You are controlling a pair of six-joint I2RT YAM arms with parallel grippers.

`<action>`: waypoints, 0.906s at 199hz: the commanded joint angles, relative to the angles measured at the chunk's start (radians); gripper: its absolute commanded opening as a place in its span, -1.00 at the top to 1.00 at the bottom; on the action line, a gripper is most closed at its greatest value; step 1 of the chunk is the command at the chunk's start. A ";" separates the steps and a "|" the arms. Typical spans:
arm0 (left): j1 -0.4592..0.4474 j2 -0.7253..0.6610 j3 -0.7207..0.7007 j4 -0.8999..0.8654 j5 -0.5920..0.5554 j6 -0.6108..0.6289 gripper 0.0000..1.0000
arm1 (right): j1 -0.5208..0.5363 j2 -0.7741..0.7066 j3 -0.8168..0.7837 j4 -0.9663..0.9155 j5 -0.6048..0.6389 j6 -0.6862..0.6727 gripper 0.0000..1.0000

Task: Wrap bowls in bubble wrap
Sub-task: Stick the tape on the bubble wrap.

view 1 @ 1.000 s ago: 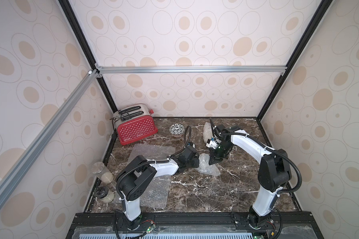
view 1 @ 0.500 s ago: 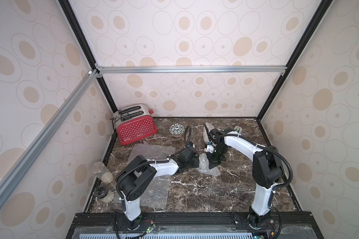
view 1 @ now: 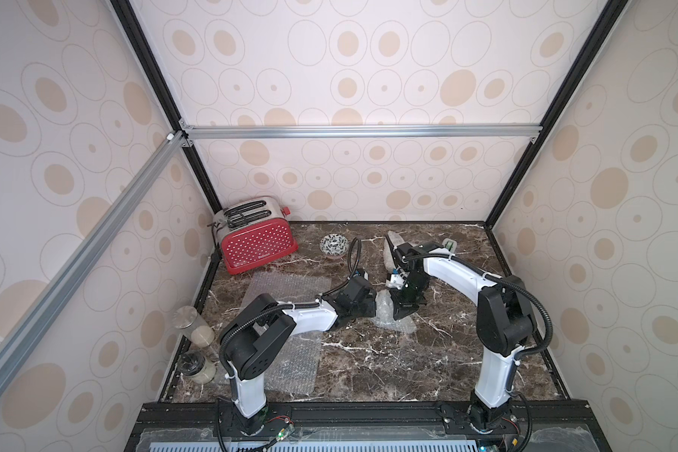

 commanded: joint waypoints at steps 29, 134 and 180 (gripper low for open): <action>0.006 -0.029 0.004 0.037 -0.006 0.002 0.69 | 0.016 0.022 -0.029 -0.010 -0.004 -0.002 0.66; 0.006 -0.035 0.000 0.041 -0.004 0.001 0.69 | 0.029 0.044 -0.012 -0.033 0.048 0.013 0.47; 0.006 -0.080 -0.016 0.039 -0.012 -0.013 0.52 | 0.041 0.060 0.001 -0.029 0.049 0.025 0.47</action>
